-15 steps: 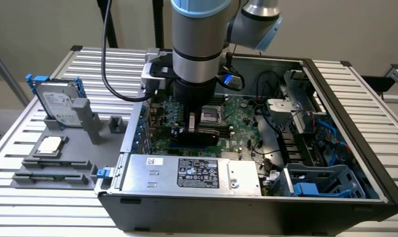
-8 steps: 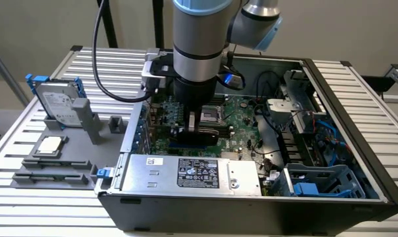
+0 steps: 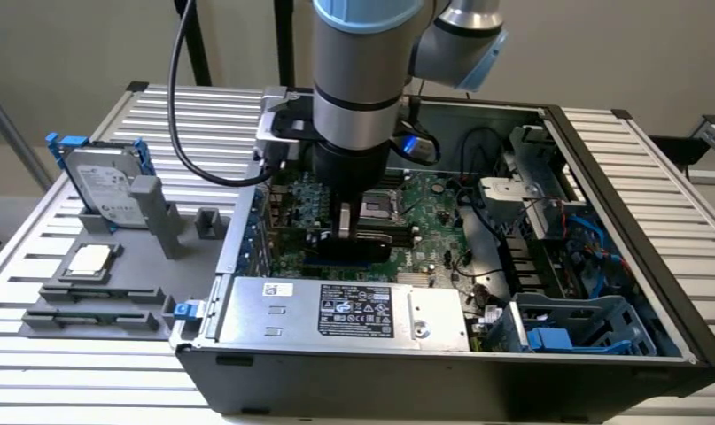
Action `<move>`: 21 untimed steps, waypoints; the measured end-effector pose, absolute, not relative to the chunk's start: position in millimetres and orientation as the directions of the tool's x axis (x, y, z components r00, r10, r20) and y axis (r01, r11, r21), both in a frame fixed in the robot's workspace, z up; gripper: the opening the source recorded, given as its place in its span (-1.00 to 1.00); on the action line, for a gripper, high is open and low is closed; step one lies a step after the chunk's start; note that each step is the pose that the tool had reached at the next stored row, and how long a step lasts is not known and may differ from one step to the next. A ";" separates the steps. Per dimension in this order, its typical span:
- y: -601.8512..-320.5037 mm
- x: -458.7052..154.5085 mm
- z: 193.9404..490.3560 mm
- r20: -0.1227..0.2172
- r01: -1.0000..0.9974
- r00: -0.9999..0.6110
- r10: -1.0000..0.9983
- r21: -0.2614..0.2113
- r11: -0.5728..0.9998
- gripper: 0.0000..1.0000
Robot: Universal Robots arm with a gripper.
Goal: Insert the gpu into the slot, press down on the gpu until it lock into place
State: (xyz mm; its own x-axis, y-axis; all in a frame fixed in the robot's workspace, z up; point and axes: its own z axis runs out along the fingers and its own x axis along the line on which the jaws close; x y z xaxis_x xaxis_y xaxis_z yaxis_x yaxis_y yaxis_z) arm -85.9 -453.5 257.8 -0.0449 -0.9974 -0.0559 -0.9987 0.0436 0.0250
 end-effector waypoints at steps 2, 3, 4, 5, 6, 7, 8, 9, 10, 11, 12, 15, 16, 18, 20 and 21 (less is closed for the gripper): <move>-453.4 -85.3 257.8 -0.056 -0.999 -0.045 -0.997 0.033 0.043 -0.47; -453.4 -85.2 258.1 -0.056 -0.998 -0.045 -0.997 0.035 0.044 -0.47; -453.4 -85.0 258.7 -0.056 -0.998 -0.046 -0.997 0.036 0.044 -0.47; -453.3 -84.7 259.8 -0.057 -0.998 -0.046 -0.997 0.038 0.044 -0.47; -453.3 -84.3 261.8 -0.057 -0.998 -0.046 -0.997 0.038 0.044 -0.47; -453.4 -83.9 264.3 -0.055 -0.998 -0.046 -0.997 0.040 0.044 -0.47; -453.4 -83.6 265.4 -0.055 -0.998 -0.046 -0.997 0.041 0.044 -0.47; -453.4 -83.4 265.7 -0.055 -0.998 -0.046 -0.997 0.041 0.044 -0.47; -453.4 -83.4 265.7 -0.056 -0.998 -0.046 -0.997 0.041 0.044 -0.47; -453.4 -83.3 265.8 -0.055 -0.998 -0.046 -0.997 0.041 0.044 -0.47; -453.4 -83.2 265.8 -0.055 -0.998 -0.046 -0.997 0.041 0.044 -0.47; -453.4 -83.1 265.4 -0.055 -0.998 -0.046 -0.997 0.042 0.043 -0.47; -453.4 -83.1 265.2 -0.055 -0.998 -0.045 -0.997 0.042 0.043 -0.47; -453.3 -83.1 264.8 -0.055 -0.998 -0.043 -0.998 0.041 0.041 -0.47; -453.2 -83.1 264.6 -0.055 -0.998 -0.042 -0.998 0.041 0.039 -0.47; -453.2 -83.1 264.4 -0.055 -0.998 -0.041 -0.998 0.041 0.038 -0.47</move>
